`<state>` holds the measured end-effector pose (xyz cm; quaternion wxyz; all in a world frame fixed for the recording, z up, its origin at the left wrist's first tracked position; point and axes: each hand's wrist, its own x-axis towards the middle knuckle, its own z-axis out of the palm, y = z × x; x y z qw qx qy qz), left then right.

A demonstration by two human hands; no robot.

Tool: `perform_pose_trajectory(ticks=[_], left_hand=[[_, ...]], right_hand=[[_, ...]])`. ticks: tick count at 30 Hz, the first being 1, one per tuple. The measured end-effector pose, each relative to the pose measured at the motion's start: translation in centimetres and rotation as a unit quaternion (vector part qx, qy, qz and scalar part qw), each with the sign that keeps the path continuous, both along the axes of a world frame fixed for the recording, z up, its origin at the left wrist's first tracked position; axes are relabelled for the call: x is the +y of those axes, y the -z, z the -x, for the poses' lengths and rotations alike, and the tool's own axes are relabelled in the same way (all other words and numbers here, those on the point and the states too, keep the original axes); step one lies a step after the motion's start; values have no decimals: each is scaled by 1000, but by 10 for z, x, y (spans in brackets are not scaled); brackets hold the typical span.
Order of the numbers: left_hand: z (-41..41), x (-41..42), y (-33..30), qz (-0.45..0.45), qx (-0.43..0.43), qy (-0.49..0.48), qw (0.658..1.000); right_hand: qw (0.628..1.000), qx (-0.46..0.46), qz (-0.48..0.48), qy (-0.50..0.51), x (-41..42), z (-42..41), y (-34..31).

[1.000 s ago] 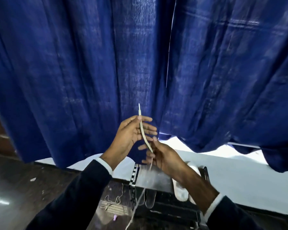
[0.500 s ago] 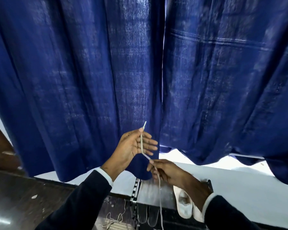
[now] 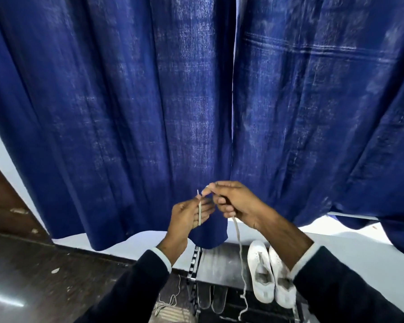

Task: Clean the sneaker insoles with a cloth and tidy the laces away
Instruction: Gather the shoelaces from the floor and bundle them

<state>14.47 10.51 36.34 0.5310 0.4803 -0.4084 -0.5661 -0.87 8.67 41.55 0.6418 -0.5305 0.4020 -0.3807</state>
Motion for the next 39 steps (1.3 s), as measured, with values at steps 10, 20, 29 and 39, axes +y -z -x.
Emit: perform_pose_trajectory(ticks=[10,20,29,39], left_hand=[[-4,-3,-39,29,128,23,991],[-4,7,-40,60,78,39,994],[-14,13,-44,116,29,53,991],[-20,14,-51,108,58,38,992]], right_hand=[[998,-30,-46,-6,32,-11,81],[992,-3,-126,12,3,5,98],[970,59,-92,-217,-3,10,55],[984,2,33,-173,25,-4,59]])
